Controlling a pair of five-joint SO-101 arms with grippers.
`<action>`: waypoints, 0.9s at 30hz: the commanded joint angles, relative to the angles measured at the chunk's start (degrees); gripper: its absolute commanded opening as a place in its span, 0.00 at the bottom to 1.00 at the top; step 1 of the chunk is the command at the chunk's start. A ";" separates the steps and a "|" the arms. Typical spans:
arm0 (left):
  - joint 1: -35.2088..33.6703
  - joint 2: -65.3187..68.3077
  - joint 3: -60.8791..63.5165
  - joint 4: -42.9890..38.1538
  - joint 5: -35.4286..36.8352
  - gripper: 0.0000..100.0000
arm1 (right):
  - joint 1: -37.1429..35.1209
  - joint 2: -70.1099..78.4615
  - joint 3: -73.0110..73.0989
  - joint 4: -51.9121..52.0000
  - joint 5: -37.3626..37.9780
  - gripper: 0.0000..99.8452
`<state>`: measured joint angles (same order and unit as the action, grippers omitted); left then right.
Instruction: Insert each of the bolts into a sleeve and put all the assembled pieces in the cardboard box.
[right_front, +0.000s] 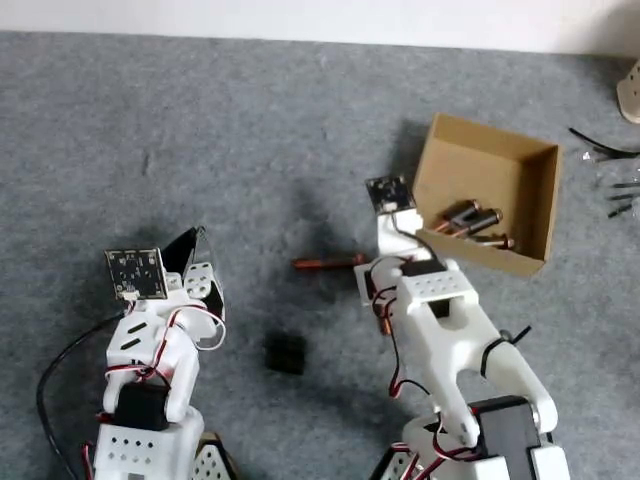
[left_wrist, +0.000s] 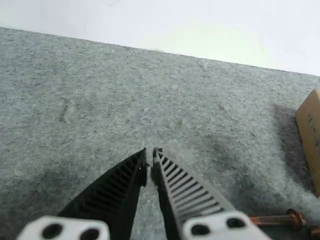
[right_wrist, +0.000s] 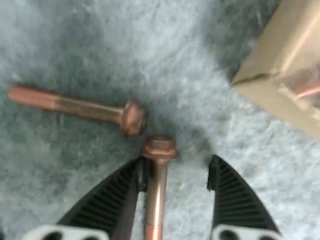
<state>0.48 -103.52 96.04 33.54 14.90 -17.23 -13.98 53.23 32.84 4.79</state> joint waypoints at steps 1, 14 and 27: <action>-0.13 -0.13 1.10 0.00 -1.05 0.04 | -0.31 0.04 -3.30 0.92 0.00 0.18; -3.21 -0.57 1.10 0.00 -0.79 0.04 | -11.65 -0.04 -8.13 11.47 0.88 0.18; -11.03 -0.57 0.92 -1.23 -0.97 0.04 | -29.05 -0.31 -8.13 18.07 9.41 0.18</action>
<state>-8.22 -103.52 96.04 33.54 14.90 -43.43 -13.98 47.16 50.15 13.49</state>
